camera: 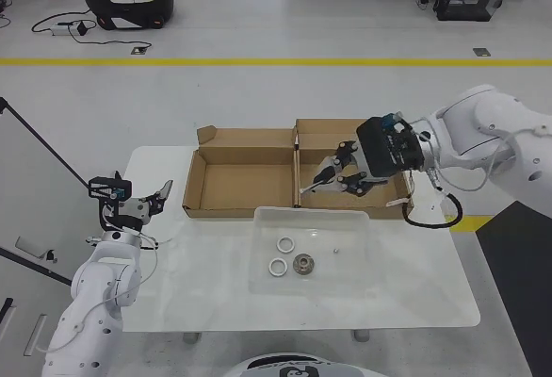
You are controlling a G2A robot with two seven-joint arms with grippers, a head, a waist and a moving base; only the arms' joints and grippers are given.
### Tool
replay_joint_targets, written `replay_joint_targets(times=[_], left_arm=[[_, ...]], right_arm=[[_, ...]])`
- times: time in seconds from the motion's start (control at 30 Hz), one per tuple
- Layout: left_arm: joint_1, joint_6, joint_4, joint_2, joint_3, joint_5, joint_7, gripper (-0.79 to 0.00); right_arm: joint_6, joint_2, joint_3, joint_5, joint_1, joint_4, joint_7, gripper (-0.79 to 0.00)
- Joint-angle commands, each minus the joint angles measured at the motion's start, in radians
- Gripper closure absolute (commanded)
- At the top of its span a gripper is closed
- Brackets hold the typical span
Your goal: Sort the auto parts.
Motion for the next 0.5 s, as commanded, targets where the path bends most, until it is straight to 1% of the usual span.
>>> replay_joint_targets(times=[0.0, 0.2, 0.47], left_arm=[[0.000, 0.000, 0.000, 0.000, 0.000, 0.000, 0.000, -0.785], [0.000, 0.000, 0.000, 0.000, 0.000, 0.000, 0.000, -0.785], [0.000, 0.000, 0.000, 0.000, 0.000, 0.000, 0.000, -0.785]], right_arm=[[0.000, 0.016, 0.000, -0.004, 0.000, -0.014, -0.042, 0.000], [0.000, 0.065, 0.000, -0.015, -0.002, -0.063, -0.194, 0.000], [0.000, 0.104, 0.000, -0.055, -0.013, -0.087, -0.357, 0.000]])
